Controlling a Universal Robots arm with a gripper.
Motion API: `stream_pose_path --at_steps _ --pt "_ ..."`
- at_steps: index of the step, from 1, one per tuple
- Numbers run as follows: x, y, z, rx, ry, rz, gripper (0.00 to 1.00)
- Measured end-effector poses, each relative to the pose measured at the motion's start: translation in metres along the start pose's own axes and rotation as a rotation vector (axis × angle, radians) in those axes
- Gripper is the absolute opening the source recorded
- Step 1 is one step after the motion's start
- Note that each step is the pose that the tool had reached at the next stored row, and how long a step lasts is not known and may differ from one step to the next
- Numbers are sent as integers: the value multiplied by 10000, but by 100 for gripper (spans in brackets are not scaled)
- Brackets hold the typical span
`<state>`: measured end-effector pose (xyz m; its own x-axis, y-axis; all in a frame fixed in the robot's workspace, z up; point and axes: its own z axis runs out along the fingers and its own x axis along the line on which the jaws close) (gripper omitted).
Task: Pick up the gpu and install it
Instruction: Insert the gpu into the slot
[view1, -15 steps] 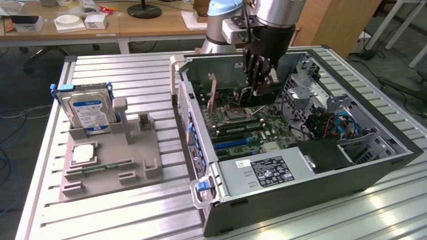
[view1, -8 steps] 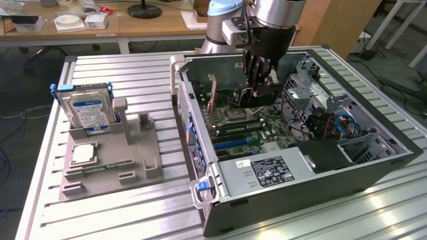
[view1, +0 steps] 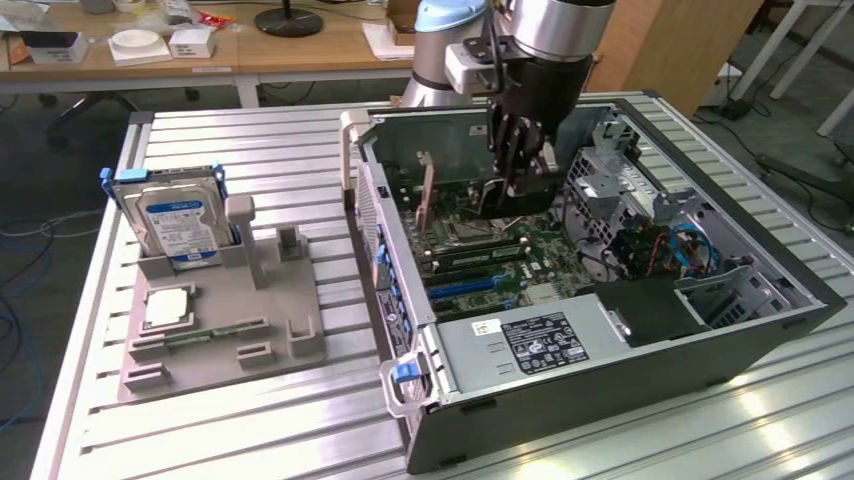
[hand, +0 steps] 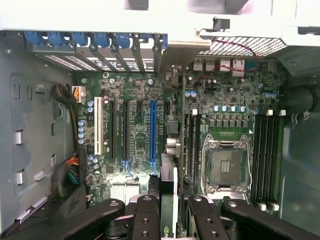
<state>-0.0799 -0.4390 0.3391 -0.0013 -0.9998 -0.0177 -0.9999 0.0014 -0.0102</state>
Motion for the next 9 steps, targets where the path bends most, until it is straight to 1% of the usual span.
stream_pose_path --at_steps 9 --pt "6 4 117 0 0 -1 27"
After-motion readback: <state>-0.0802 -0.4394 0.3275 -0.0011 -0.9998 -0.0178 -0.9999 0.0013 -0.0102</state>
